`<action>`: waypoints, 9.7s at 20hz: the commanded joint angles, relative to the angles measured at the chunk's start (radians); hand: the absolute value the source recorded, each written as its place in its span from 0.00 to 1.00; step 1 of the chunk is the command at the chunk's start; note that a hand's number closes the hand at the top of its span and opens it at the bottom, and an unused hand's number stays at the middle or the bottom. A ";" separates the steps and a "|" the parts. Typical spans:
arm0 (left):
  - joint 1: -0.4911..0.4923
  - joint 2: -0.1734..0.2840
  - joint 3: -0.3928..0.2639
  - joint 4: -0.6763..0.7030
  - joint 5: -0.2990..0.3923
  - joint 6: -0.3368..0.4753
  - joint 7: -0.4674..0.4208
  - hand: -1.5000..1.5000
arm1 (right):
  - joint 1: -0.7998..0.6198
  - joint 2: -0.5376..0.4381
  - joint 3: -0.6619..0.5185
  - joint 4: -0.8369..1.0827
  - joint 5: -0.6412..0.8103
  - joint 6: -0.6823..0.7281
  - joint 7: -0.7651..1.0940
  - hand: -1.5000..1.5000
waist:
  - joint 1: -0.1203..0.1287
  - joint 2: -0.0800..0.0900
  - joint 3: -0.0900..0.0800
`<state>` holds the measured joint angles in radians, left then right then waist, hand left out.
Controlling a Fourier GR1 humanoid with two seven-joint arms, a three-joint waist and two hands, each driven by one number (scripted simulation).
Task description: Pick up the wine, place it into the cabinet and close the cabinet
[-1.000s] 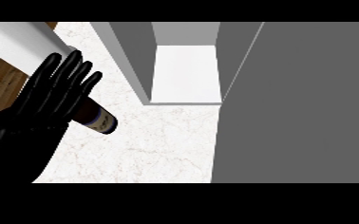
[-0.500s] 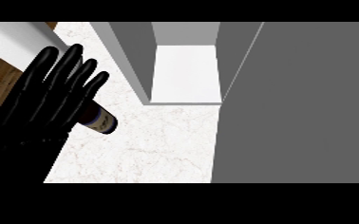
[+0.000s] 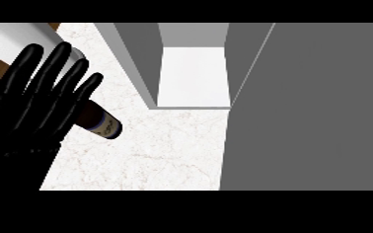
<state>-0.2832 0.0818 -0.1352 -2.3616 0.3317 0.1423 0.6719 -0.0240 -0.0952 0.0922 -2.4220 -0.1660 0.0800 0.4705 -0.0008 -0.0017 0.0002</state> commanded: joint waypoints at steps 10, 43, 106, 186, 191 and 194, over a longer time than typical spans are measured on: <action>0.045 0.005 0.084 0.064 -0.041 0.006 -0.032 0.00 | -0.017 -0.028 -0.037 -0.196 -0.086 -0.021 0.180 0.00 | -0.006 0.000 0.000; 0.156 0.140 0.388 0.852 -0.023 -0.399 -0.567 0.00 | 0.025 0.021 0.012 -0.136 -0.004 0.015 0.095 0.00 | -0.004 0.001 0.000; -0.319 0.129 0.462 2.117 -0.146 -0.653 -1.319 1.00 | -0.063 0.022 -0.034 -0.097 -0.047 0.051 0.148 0.00 | -0.018 0.006 -0.001; -0.482 -0.082 -0.357 1.835 0.830 0.140 -1.429 1.00 | -0.043 0.047 -0.069 0.046 -0.046 0.117 -0.001 0.00 | -0.030 0.008 -0.001; -0.556 -0.082 -0.278 1.900 0.776 0.105 -1.387 1.00 | -0.004 0.055 -0.049 0.070 -0.010 0.121 -0.027 0.00 | -0.019 0.006 0.000; -0.616 -0.082 -0.273 1.952 0.808 0.129 -1.375 1.00 | 0.001 0.079 0.014 0.021 0.023 0.087 0.026 0.00 | -0.030 0.008 -0.001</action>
<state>-0.8231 -0.0004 -0.4386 -0.4658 1.1143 0.2500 -0.7241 -0.0565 -0.0314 0.0606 -2.3689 -0.1685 0.1775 0.4788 -0.0242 0.0062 -0.0016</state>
